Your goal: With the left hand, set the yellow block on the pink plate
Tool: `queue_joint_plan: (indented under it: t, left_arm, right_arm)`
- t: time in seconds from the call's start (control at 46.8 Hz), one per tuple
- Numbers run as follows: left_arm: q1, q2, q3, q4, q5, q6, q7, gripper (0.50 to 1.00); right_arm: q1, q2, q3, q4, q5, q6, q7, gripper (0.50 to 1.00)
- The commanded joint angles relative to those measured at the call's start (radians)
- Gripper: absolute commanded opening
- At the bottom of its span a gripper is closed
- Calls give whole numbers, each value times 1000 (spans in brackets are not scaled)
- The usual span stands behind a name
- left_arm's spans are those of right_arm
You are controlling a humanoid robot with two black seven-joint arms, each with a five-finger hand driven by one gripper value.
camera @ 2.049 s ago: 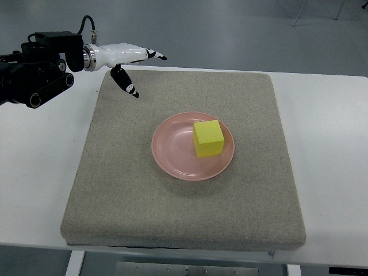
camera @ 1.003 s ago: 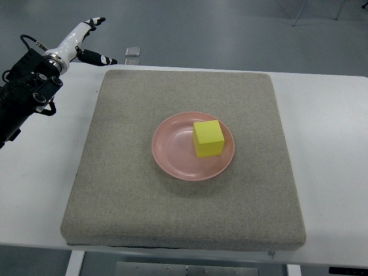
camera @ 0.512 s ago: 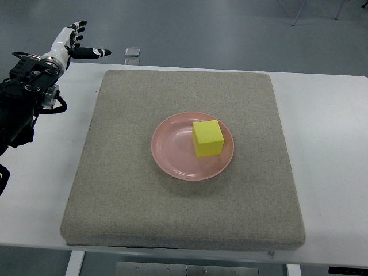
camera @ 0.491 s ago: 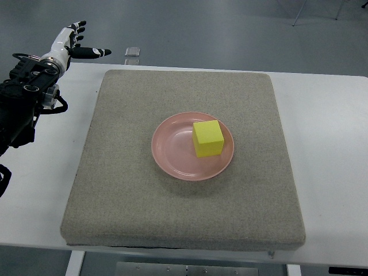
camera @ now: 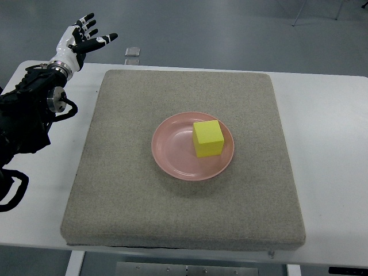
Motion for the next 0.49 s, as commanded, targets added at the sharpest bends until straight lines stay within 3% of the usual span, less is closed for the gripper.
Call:
queue_joint_plan:
  t: [0.0, 0.47]
  left_arm:
    - [-3, 0, -39, 0, -10, -18, 0, 971]
    - [2, -14, -149, 2, -133, -81, 0, 977]
  right_arm:
    - [0, 0, 0, 0, 0, 0, 0, 924]
    - [0, 0, 0, 0, 0, 0, 0, 924]
